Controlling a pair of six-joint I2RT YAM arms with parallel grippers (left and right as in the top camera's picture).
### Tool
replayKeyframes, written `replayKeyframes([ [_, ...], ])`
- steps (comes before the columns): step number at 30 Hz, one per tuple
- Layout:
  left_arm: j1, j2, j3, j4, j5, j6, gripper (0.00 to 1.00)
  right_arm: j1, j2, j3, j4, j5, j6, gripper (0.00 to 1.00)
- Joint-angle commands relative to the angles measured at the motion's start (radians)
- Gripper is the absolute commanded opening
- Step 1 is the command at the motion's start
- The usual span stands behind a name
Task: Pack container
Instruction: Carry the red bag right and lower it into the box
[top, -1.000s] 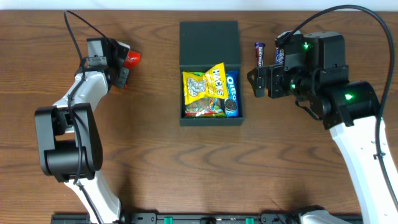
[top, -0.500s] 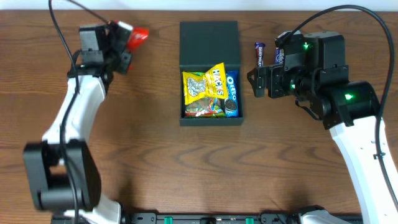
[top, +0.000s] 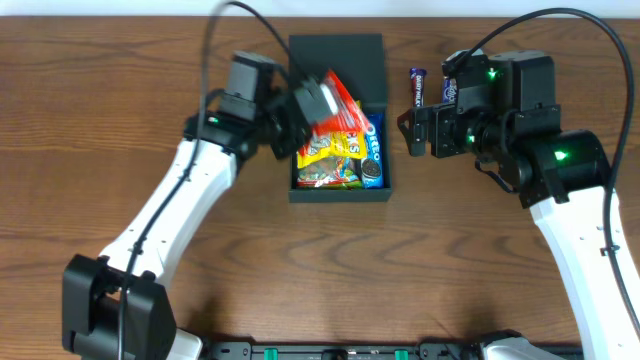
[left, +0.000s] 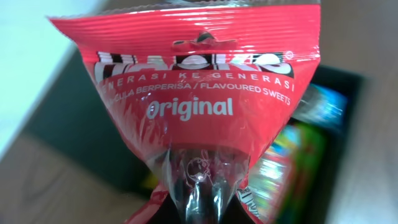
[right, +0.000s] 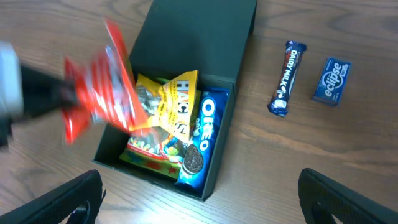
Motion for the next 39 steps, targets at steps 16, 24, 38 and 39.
replayKeyframes([
  [16, -0.084, 0.135, 0.011, -0.088, 0.002, 0.154, 0.13, -0.004, -0.001, 0.009, -0.001, -0.008, -0.017, 0.99],
  [24, -0.084, 0.222, 0.011, -0.096, 0.001, 0.160, 0.13, -0.004, -0.001, 0.009, -0.001, -0.008, -0.017, 0.99],
  [38, -0.085, 0.309, 0.011, -0.053, -0.190, 0.214, 0.15, -0.004, -0.001, 0.009, -0.001, -0.008, -0.017, 0.99],
  [39, -0.085, 0.309, 0.011, -0.045, -0.214, 0.222, 0.15, -0.004, -0.001, 0.009, -0.001, -0.008, -0.017, 0.99],
])
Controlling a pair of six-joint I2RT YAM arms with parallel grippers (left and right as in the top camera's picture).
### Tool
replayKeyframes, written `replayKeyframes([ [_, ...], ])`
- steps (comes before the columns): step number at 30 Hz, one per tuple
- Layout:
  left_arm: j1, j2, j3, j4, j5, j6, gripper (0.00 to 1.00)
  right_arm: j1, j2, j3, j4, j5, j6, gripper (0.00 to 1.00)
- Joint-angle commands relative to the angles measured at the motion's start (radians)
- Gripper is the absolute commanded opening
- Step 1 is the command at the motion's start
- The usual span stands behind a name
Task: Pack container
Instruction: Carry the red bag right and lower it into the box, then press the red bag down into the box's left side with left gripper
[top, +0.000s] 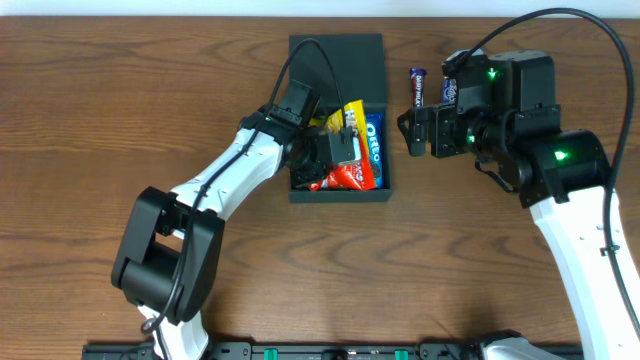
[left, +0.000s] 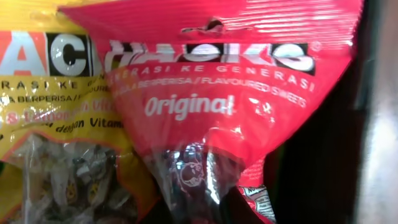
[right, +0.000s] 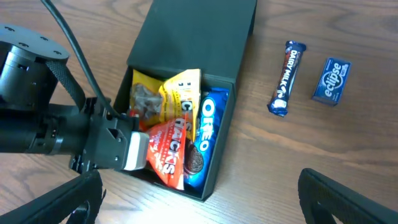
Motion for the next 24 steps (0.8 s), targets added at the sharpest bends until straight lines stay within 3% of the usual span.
replayKeyframes([
  [1, -0.001, 0.042, -0.003, 0.007, -0.160, 0.066, 0.15, -0.004, -0.001, 0.009, -0.001, -0.008, -0.017, 0.99],
  [6, 0.000, 0.042, -0.003, 0.008, -0.199, 0.143, 0.17, -0.004, -0.001, 0.009, -0.001, -0.008, -0.017, 0.99],
  [12, -0.001, 0.042, -0.003, 0.008, -0.198, 0.142, 0.21, -0.004, -0.001, 0.009, -0.001, -0.008, -0.017, 0.99],
  [18, -0.002, 0.008, 0.003, 0.009, -0.195, 0.082, 0.32, -0.004, -0.001, 0.009, -0.001, -0.008, -0.017, 0.99],
  [20, -0.002, -0.018, 0.011, 0.014, -0.195, 0.060, 0.41, -0.004, -0.001, 0.009, -0.001, -0.008, -0.016, 0.99],
  [21, -0.002, -0.038, 0.016, 0.028, -0.195, 0.045, 0.56, -0.004, -0.001, 0.009, -0.001, -0.008, -0.017, 0.99],
  [24, -0.002, -0.086, 0.017, 0.066, -0.195, 0.014, 0.74, -0.004, -0.001, 0.009, -0.001, -0.008, -0.017, 0.99],
])
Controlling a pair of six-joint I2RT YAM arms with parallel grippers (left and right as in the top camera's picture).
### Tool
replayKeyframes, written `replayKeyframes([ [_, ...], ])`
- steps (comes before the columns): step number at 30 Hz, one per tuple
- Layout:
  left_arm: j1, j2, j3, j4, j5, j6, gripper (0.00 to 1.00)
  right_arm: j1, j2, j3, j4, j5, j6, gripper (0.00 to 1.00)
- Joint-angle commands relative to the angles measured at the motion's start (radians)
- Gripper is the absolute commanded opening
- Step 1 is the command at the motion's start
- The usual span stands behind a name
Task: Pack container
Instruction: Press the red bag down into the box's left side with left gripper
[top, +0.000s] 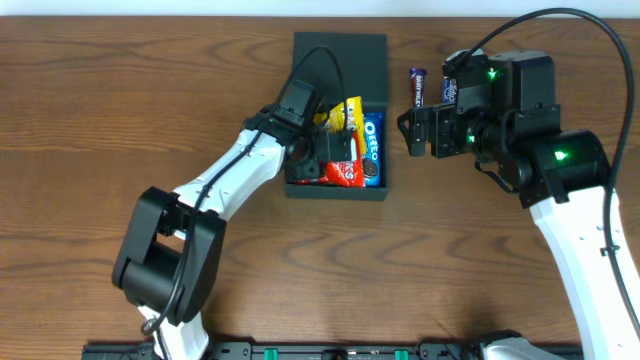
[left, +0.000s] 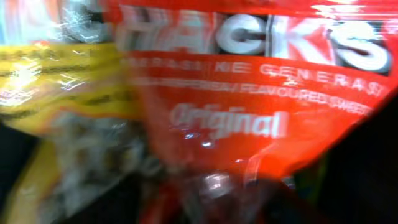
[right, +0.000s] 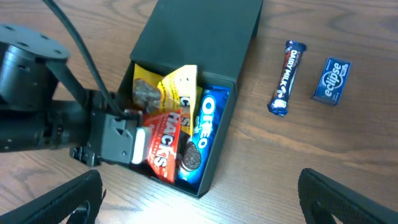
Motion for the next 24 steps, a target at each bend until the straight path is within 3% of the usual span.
replayKeyframes([
  [1, 0.006, -0.089, 0.017, 0.031, -0.018, -0.053, 0.82, -0.004, -0.001, 0.009, -0.001, -0.008, -0.016, 0.99],
  [3, 0.006, -0.123, 0.017, 0.042, -0.018, -0.056, 0.99, -0.004, -0.001, 0.009, -0.001, -0.008, -0.016, 0.99],
  [4, 0.006, -0.143, 0.017, 0.047, -0.018, -0.056, 0.95, -0.004, -0.001, 0.009, -0.001, -0.008, -0.016, 0.99],
  [9, 0.006, -0.217, 0.017, 0.060, -0.018, -0.073, 0.97, -0.004, -0.001, 0.009, -0.001, -0.008, -0.016, 0.99],
  [10, 0.006, -0.221, 0.017, 0.061, -0.014, -0.091, 0.88, -0.004, -0.001, 0.009, -0.001, -0.008, -0.016, 0.99],
  [12, 0.006, -0.222, 0.016, 0.059, 0.018, -0.140, 0.43, -0.004, -0.001, 0.009, -0.001, -0.008, -0.016, 0.99],
  [13, 0.006, -0.219, 0.016, 0.055, 0.050, -0.164, 0.06, -0.004, -0.001, 0.009, -0.001, -0.008, -0.016, 0.99],
  [18, 0.005, -0.183, 0.016, 0.050, 0.227, -0.274, 0.06, -0.004, -0.001, 0.009, -0.001, -0.008, -0.017, 0.99],
  [24, 0.005, -0.094, 0.016, 0.053, 0.259, -0.330, 0.06, -0.004, -0.001, 0.009, -0.001, -0.008, -0.016, 0.99],
])
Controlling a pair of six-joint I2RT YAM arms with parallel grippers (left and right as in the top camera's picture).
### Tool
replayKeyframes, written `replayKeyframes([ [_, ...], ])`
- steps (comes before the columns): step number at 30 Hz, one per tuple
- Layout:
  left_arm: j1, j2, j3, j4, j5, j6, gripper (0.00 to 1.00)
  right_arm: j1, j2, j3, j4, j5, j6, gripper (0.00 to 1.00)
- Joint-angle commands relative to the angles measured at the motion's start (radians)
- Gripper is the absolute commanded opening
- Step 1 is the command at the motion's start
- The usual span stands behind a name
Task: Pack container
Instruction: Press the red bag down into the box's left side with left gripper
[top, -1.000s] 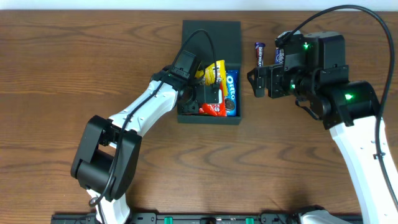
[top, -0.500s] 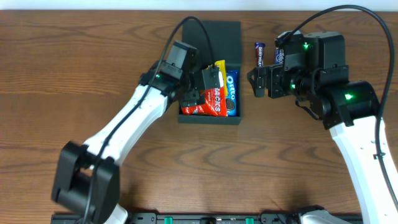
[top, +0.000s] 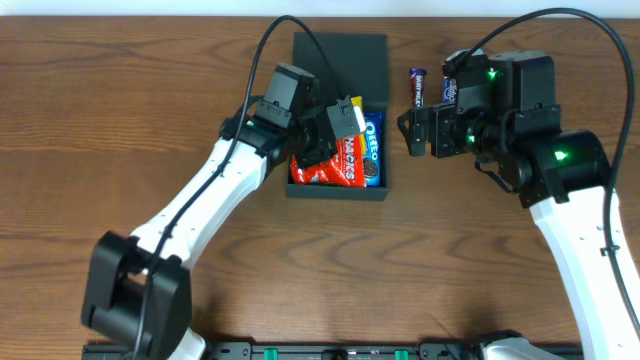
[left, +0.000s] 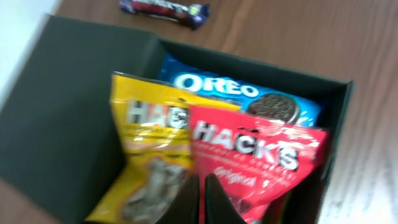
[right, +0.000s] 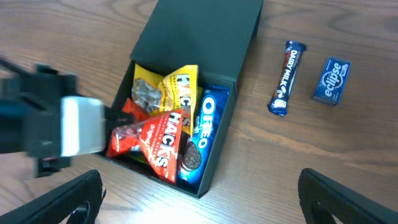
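Note:
The black box (top: 337, 192) holds a red Hacks bag (left: 261, 155) lying over a yellow Hacks bag (left: 149, 143), with a blue Oreo pack (left: 242, 96) along the right wall. My left gripper (left: 200, 194) hovers above the box's left part, shut, with nothing between its fingers. The red bag (right: 155, 140) lies free in the box. A Dairy Milk bar (right: 286, 78) and a blue Eclipse pack (right: 331, 81) lie on the table right of the box. My right gripper (right: 199, 205) is open above the table in front of them, holding nothing.
The box's lid (top: 338, 55) lies flat behind the box. The wooden table (top: 300, 270) stretches around it. In the overhead view my right arm (top: 520, 110) partly covers the Eclipse pack.
The left gripper was down in the box against the red bag. Now it is raised above the box, shut, and the red bag lies loose on the other packs.
The left gripper first held the red Hacks bag in the air over the box. Then it was low in the box with the bag, and the box had shifted slightly left. Now the bag rests inside and the gripper is up. The right arm stayed still.

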Motion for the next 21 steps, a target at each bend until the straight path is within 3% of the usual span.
replayKeyframes([
  [1, 0.004, 0.070, 0.016, 0.000, 0.056, -0.056, 0.06, -0.004, -0.001, 0.009, -0.001, -0.008, -0.017, 0.99],
  [15, 0.004, 0.226, 0.016, 0.007, 0.037, -0.056, 0.06, -0.004, -0.001, 0.009, -0.001, -0.008, -0.017, 0.99],
  [21, 0.004, 0.213, 0.018, 0.036, 0.037, -0.059, 0.06, -0.004, -0.001, 0.009, -0.001, -0.008, -0.017, 0.99],
])
